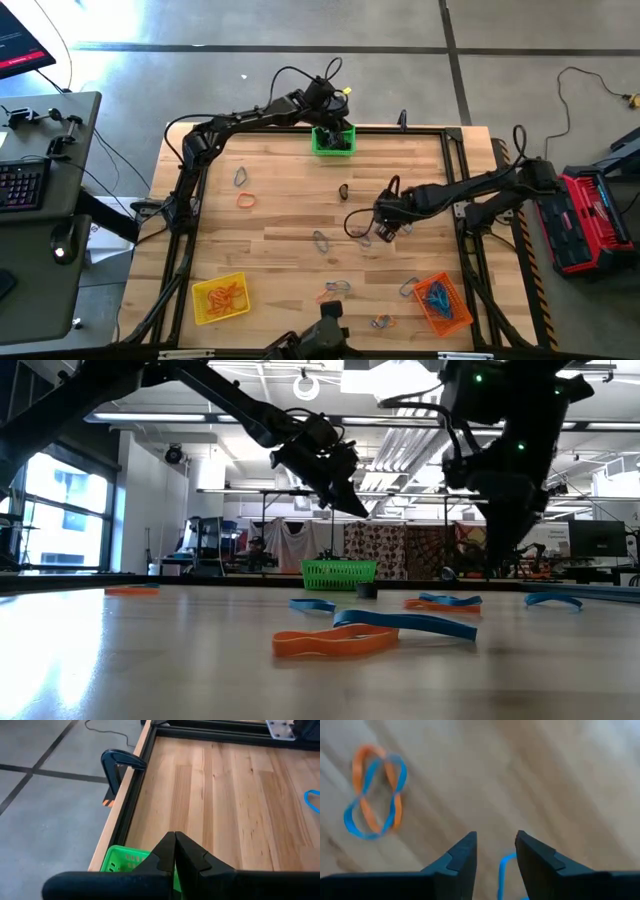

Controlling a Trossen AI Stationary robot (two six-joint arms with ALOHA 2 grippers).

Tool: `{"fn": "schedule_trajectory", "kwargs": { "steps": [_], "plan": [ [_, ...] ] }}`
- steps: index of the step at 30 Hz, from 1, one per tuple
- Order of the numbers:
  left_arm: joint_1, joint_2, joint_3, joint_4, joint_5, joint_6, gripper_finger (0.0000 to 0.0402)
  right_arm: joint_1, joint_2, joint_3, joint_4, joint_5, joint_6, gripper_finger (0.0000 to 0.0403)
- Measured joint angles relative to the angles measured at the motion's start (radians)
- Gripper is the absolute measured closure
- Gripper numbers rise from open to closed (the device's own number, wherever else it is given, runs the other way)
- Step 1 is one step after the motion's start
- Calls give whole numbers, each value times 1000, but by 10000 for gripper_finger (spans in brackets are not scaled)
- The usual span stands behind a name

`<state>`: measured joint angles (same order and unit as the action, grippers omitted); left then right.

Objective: Sort rubber bands into baskets
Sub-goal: Put the blue rubber band into the orange bin

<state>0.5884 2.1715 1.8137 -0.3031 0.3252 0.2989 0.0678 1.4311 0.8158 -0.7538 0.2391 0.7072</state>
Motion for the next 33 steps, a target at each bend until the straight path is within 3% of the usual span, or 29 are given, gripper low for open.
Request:
{"fn": "schedule_trajectory", "kwargs": {
  "steps": [5, 10, 16, 19, 26, 33],
  "plan": [
    [1, 0, 0, 3, 3, 0, 401, 0, 5, -83, 62, -105, 45, 281],
    [3, 0, 0, -12, 66, 24, 401, -2, 6, -152, 65, -119, 102, 293],
    [5, 0, 0, -70, 211, 82, 401, -2, 6, -153, 57, -145, 73, 356],
    [6, 0, -1, -111, 279, 105, 401, 1, 6, -135, 56, -164, 42, 394],
    [-10, 0, -1, -192, 370, 183, 401, 70, 6, -32, -34, -187, 31, 398],
    [-68, 0, -1, -209, 374, 240, 401, 255, 6, 126, -180, -187, 163, 401]
  ]
}}
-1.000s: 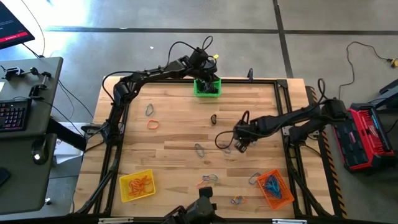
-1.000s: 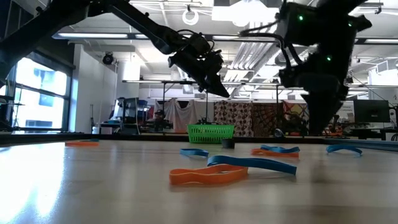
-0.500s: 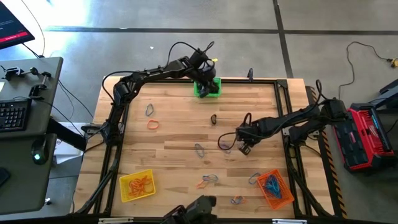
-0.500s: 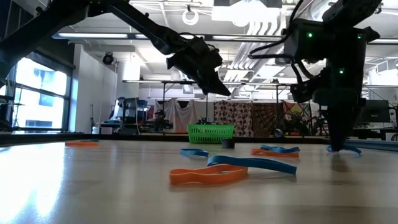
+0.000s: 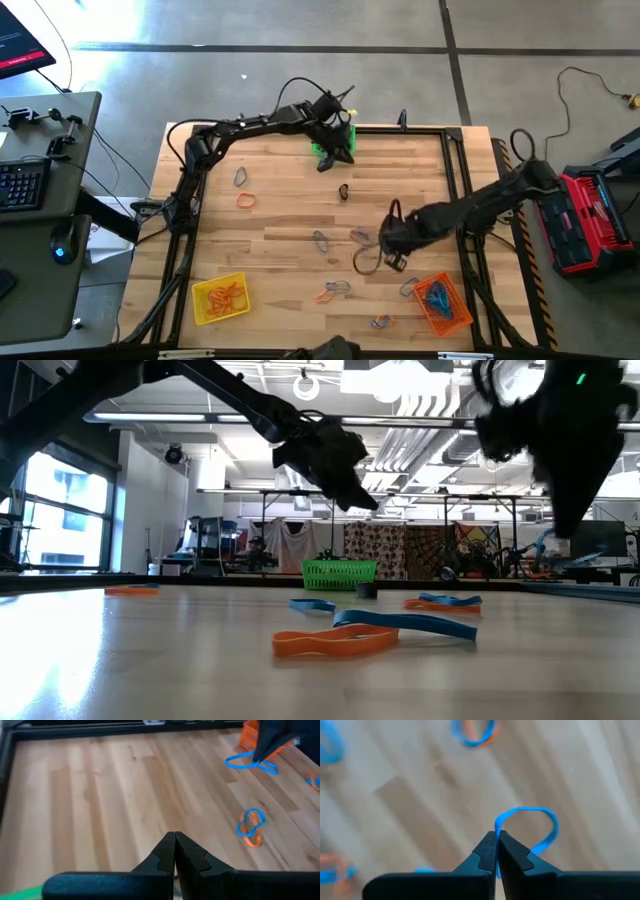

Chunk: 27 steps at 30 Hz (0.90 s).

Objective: Sort rubber bands into baskets
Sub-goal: Put the blue rubber band into the orange bin

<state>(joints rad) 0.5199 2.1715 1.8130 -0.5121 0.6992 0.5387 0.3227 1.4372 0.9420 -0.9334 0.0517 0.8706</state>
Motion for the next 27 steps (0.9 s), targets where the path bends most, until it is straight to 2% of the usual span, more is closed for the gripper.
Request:
{"fn": "schedule_trajectory", "kwargs": {
  "steps": [10, 21, 24, 27],
  "plan": [
    [-66, 0, 0, 9, 28, 5, 401, 301, -1, 204, -185, 23, 357, 402],
    [-150, 0, 0, 40, 28, 9, 401, 624, -1, 223, -161, -5, 921, 403],
    [-176, 0, 0, 76, 28, -5, 401, 682, 6, 223, -162, 47, 1014, 403],
    [-208, 0, 0, 128, 28, -23, 401, 710, 41, 222, -164, 98, 1040, 403]
  ]
}}
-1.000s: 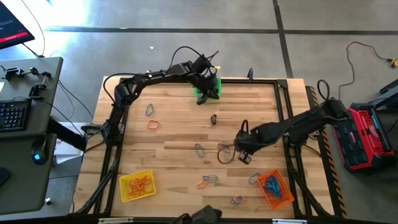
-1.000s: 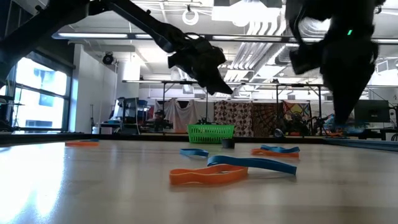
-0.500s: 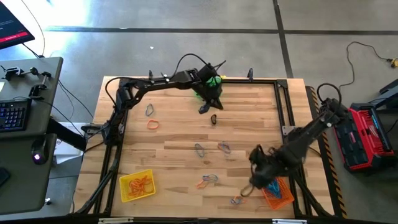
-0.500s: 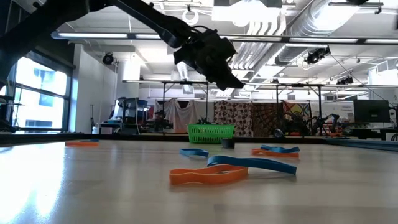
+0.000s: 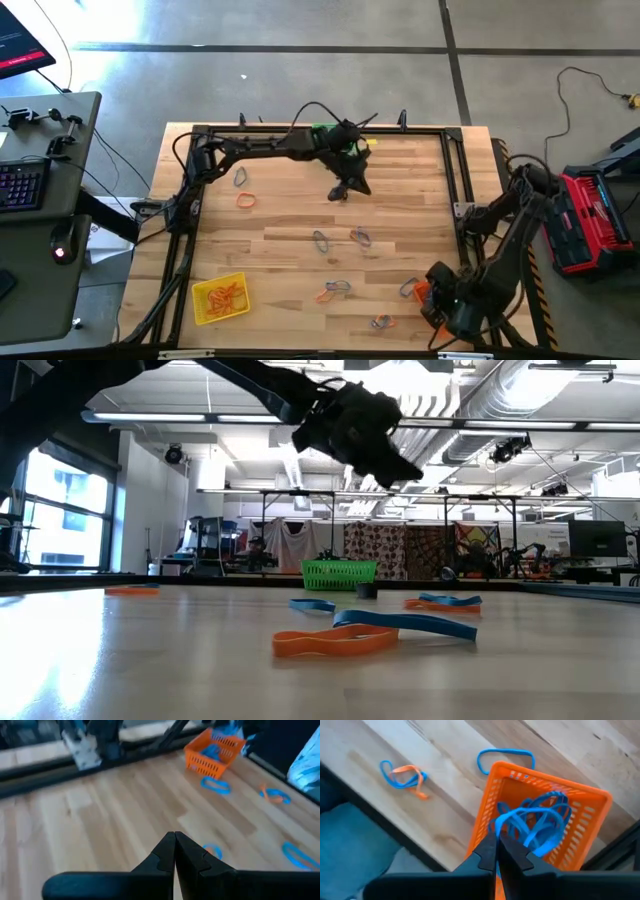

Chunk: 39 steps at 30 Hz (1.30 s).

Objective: Sort rubber bands into baskets
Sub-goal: Put the blue rubber band into the orange bin

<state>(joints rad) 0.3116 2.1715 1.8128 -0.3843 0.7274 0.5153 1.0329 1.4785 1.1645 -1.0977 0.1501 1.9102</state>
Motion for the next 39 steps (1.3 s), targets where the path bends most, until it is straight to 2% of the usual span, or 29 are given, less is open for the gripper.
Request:
{"fn": "schedule_trajectory", "kwargs": {
  "steps": [2, 10, 16, 25, 33, 36, 39],
  "plan": [
    [-23, -2, -27, 89, 1, -34, 401, 3, 30, 0, -1, 3, -4, 403],
    [-96, -11, -291, 578, -10, -275, 401, 2, 117, -1, 29, -23, -25, 403],
    [-133, -139, -478, 666, -144, -260, 401, 7, 146, -1, 33, -58, -47, 403],
    [-161, -385, -830, 869, -205, -320, 401, 8, 147, -2, 41, -66, -78, 403],
    [-205, -579, -1091, 948, -313, -339, 401, -6, 147, -2, 62, -108, -84, 401],
    [-218, -638, -1168, 986, -320, -368, 401, -23, 147, -2, 63, -172, -102, 384],
    [-232, -684, -1230, 1014, -322, -403, 401, -43, 147, -2, 59, -214, -134, 350]
  ]
}}
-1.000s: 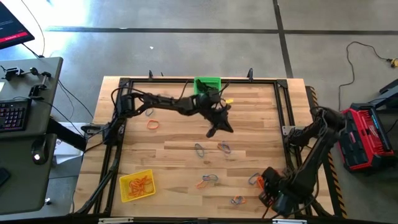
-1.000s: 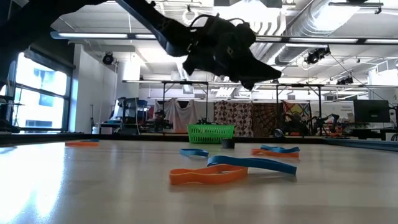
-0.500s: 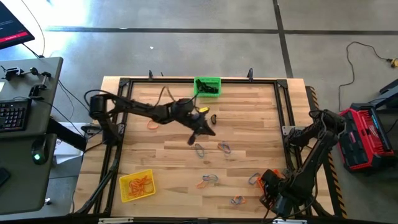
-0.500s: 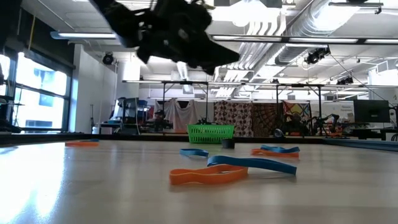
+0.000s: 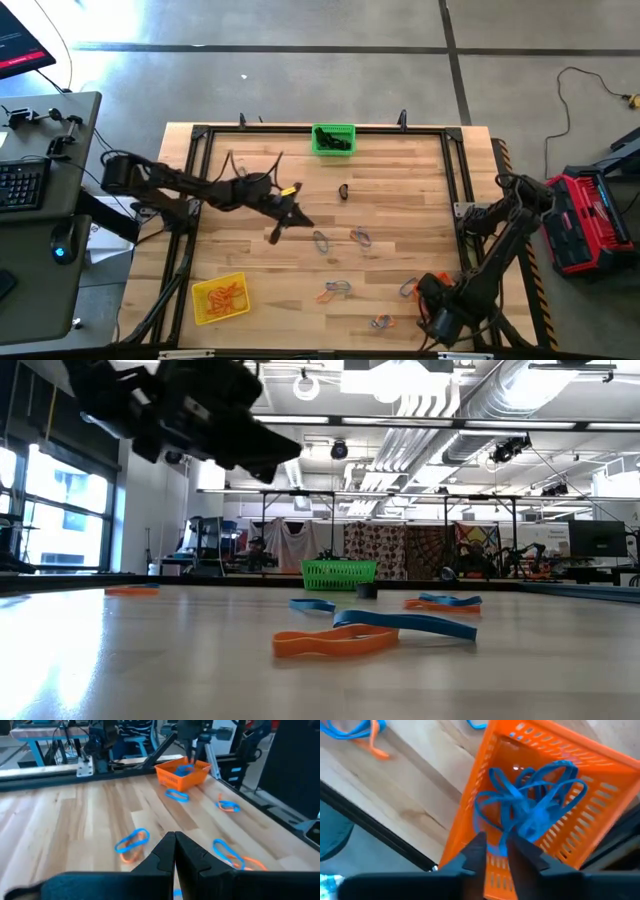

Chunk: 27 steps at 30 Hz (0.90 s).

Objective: Sort rubber bands into baskets
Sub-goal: Put the blue rubber band into the orange bin, then put the orange rubber band into the yellow bin

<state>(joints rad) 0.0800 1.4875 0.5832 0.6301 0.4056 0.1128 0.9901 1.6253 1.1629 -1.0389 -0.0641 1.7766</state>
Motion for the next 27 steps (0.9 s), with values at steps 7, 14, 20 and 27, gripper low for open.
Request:
{"fn": "schedule_trajectory", "kwargs": {
  "steps": [7, 14, 20, 27],
  "plan": [
    [-47, -60, -105, 69, -86, -39, 401, -59, -27, 1, -23, -50, -97, 258],
    [-84, -64, -122, 77, -108, -60, 401, -175, -96, 3, -65, 58, -305, 247],
    [-109, -64, -122, 73, -148, -61, 401, -363, -94, -16, -1, 176, -658, 247],
    [-134, -64, -132, 105, -160, -70, 401, -595, -82, -155, 376, 326, -1047, 247]
  ]
}}
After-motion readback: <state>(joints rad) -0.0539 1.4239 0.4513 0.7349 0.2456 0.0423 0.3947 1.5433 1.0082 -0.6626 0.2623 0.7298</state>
